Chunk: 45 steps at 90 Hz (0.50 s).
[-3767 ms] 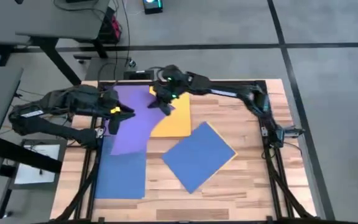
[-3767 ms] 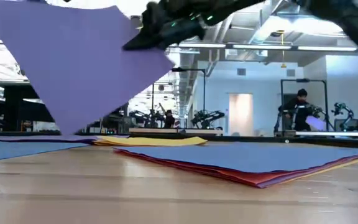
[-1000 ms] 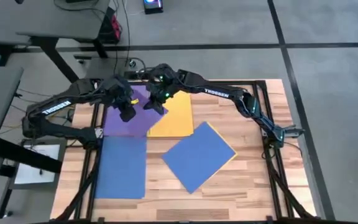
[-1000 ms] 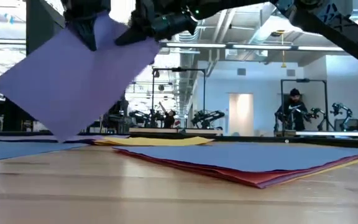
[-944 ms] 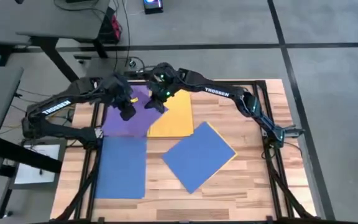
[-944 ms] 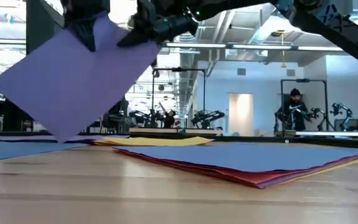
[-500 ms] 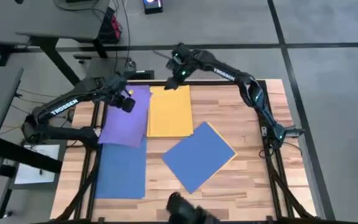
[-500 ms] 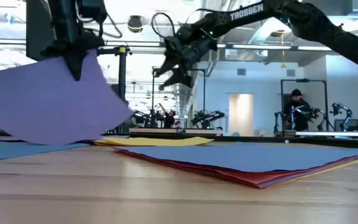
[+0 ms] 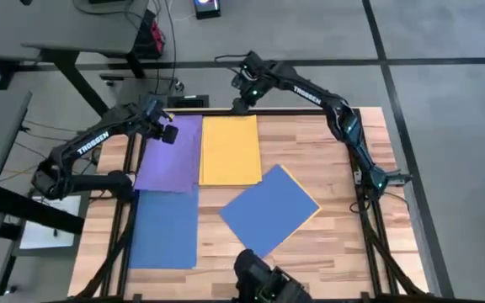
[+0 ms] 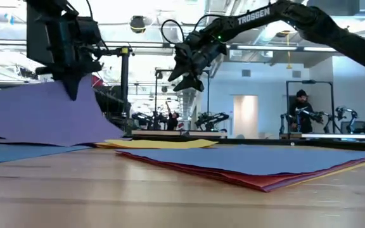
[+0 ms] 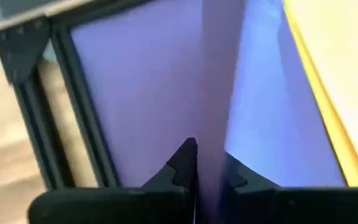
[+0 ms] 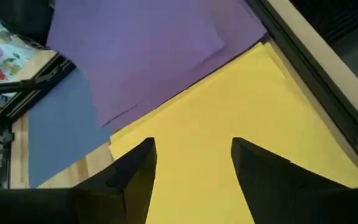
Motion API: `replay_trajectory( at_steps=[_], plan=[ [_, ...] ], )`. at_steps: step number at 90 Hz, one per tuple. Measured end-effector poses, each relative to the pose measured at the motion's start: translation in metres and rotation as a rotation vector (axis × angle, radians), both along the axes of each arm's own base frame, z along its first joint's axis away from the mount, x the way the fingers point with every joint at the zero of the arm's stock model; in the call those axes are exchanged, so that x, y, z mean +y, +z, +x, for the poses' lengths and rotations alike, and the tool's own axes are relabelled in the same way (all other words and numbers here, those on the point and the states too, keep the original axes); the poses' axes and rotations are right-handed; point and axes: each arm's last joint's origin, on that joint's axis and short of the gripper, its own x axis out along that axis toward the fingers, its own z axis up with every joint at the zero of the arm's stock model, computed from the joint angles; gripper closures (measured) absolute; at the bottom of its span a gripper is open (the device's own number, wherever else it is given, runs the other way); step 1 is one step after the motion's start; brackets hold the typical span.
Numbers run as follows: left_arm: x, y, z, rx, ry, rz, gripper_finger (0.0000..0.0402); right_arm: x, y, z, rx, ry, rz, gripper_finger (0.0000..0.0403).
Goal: Organize paper
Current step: Stack the purple paper on top of the purple paper
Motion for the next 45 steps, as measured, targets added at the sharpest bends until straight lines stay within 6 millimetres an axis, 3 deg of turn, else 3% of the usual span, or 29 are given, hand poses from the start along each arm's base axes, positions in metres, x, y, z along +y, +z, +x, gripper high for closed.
replay_trajectory(
  at_steps=[36, 45],
  plan=[
    [0.031, -0.007, 0.013, -0.111, 0.127, 0.106, 0.0402, 0.013, -0.001, 0.008, 0.013, 0.038, 0.002, 0.0204],
    [0.035, -0.016, 0.013, -0.085, 0.154, 0.063, 0.0401, 0.016, -0.001, 0.009, 0.010, 0.053, -0.006, 0.0205]
  ],
)
